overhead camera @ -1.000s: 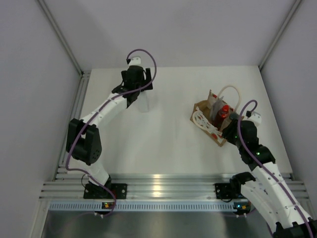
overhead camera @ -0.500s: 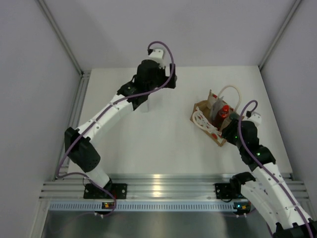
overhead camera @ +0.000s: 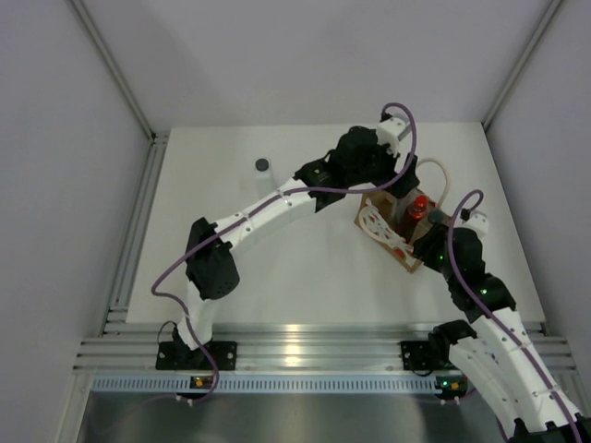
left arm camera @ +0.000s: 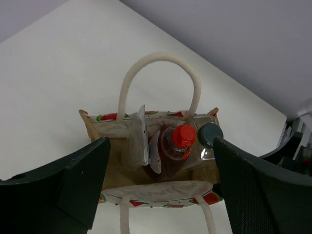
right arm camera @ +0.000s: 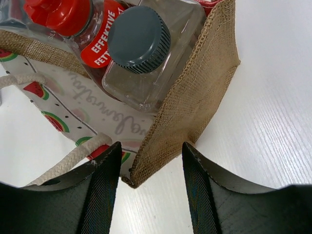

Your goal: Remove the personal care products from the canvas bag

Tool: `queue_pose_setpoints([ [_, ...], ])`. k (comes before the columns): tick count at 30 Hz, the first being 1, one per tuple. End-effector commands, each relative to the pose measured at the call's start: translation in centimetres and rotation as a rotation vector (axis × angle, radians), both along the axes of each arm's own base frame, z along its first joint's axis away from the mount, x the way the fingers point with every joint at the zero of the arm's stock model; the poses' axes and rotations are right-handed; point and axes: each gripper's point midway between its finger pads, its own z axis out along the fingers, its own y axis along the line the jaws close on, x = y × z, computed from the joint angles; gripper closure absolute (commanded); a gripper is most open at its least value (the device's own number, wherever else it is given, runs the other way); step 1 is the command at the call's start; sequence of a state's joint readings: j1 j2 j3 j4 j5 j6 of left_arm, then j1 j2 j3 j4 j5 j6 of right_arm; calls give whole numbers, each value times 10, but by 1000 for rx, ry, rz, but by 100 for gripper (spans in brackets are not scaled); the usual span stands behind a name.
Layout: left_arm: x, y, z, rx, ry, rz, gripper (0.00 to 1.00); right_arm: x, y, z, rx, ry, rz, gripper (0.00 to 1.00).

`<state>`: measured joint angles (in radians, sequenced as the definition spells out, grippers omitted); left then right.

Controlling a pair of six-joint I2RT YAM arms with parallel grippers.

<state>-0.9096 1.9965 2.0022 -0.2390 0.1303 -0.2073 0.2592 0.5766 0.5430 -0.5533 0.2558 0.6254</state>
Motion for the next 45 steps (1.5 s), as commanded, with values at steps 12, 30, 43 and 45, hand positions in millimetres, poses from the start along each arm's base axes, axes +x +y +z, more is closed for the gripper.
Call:
queue_pose_setpoints([
  [12,31,-35,-69,94,-2,109,29,-3,4,6,22,-25,33,49],
  [30,54,-42,-148,209,28,190,36,-4,5,10,23,-36,43,49],
  [43,61,-48,-159,199,34,211,65,-4,5,10,17,-36,50,49],
  [45,61,-49,-160,200,32,218,81,-4,6,10,18,-36,51,48],
])
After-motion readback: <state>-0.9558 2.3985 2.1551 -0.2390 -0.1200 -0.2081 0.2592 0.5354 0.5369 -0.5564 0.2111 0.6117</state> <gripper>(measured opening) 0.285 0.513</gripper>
